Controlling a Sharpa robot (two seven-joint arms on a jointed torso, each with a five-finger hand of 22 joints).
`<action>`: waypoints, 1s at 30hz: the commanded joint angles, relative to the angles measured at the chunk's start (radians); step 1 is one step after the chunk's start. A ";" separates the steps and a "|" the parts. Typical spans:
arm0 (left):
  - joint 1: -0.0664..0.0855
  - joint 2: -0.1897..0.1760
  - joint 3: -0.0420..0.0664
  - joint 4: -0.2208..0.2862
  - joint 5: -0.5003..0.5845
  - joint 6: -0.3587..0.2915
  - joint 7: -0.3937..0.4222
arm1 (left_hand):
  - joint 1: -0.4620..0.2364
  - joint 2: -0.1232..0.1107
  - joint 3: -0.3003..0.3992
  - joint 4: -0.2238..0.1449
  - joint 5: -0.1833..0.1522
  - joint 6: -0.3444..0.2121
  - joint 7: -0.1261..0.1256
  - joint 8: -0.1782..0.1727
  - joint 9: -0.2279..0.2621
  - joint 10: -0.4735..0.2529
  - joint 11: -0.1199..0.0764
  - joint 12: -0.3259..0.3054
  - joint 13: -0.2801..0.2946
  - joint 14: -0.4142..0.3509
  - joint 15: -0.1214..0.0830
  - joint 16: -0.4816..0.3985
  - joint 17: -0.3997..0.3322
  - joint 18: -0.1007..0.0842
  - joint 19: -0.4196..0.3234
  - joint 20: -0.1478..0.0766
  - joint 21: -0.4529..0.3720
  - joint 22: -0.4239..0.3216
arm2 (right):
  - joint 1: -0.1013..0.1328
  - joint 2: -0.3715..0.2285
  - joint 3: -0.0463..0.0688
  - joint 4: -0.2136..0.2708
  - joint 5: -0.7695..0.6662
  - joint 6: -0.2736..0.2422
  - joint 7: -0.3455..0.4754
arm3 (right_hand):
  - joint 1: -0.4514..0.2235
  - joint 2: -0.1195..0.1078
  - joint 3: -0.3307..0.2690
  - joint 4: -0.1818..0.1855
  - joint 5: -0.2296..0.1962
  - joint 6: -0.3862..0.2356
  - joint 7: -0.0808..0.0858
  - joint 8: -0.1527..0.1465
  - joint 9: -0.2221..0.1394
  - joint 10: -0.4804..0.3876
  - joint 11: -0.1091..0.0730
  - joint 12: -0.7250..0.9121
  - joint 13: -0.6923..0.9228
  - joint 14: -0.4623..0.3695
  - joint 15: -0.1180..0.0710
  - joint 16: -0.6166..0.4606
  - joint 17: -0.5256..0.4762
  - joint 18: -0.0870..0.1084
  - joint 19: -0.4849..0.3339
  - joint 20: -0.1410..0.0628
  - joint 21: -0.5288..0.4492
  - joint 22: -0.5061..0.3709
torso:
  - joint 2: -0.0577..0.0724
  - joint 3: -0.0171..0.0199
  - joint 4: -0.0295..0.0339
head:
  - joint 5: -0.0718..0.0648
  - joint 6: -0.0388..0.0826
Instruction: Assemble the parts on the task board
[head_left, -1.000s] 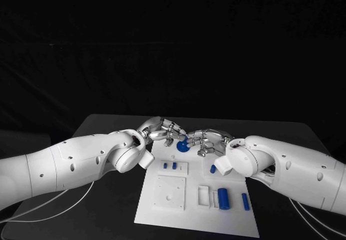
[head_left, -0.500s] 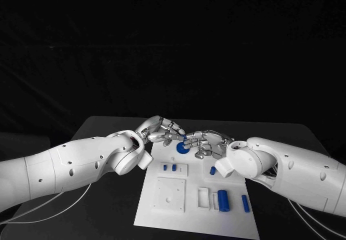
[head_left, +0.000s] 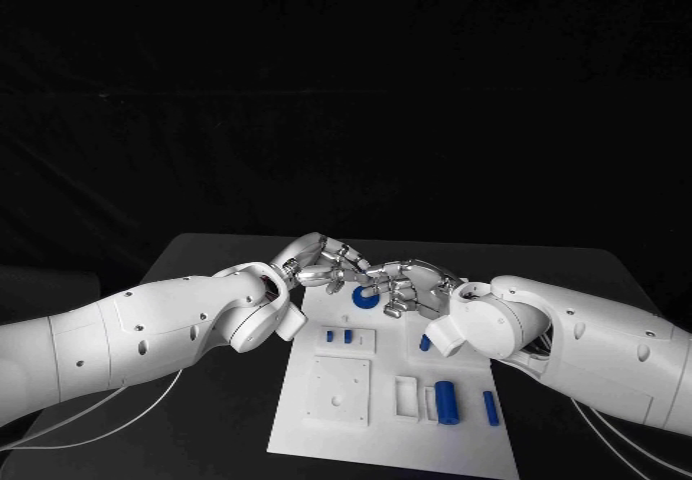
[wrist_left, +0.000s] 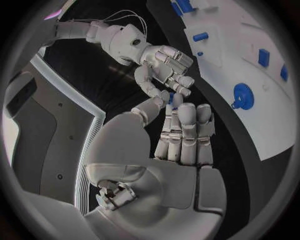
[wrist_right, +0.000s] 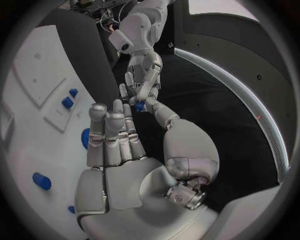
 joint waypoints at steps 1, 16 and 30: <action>0.000 0.002 0.001 0.007 0.005 0.004 0.014 | 0.009 0.001 0.004 0.000 0.001 0.005 0.001 0.006 0.001 0.008 -0.003 0.003 0.001 -0.002 -0.008 -0.003 0.001 0.010 0.003 -0.063 -0.001 0.001 | 0.000 0.002 0.001 0.000 0.007 0.017 0.032 | 0.007 0.007 -0.002 -0.012 -0.009 -0.017 0.002 -0.007 -0.003 0.093 -0.013 0.014 0.011 -0.002 -0.008 0.007 0.000 0.045 0.000 -0.001 -0.003 0.009 | 0.000 -0.0013 0.0003 | 0.000 0.001; -0.001 -0.001 0.001 0.008 0.005 0.005 0.008 | 0.010 0.002 0.004 0.000 0.001 0.005 0.001 0.006 0.000 0.012 -0.004 0.004 0.002 -0.003 -0.009 -0.003 0.002 0.009 0.003 -0.064 -0.001 0.002 | 0.000 0.003 0.001 0.000 0.006 0.005 0.051 | 0.039 0.025 0.005 -0.029 -0.035 -0.008 -0.011 0.001 -0.003 0.118 -0.028 0.054 0.083 0.000 -0.023 0.013 0.000 0.045 0.006 -0.004 -0.004 0.011 | 0.000 -0.0010 0.0004 | 0.000 0.004; -0.001 -0.002 0.001 0.003 0.001 0.000 -0.008 | 0.011 0.003 0.004 0.000 0.001 0.006 0.000 0.006 0.000 0.016 -0.005 0.005 0.003 -0.004 -0.010 -0.004 0.002 0.008 0.003 -0.064 0.000 0.002 | 0.000 0.002 0.003 0.001 -0.001 0.010 0.056 | 0.087 0.039 0.054 -0.031 -0.056 0.052 -0.027 0.028 0.007 0.077 -0.042 0.148 0.201 0.001 -0.036 0.018 -0.002 0.045 0.009 -0.001 -0.003 0.015 | 0.000 -0.0005 0.0005 | 0.000 0.003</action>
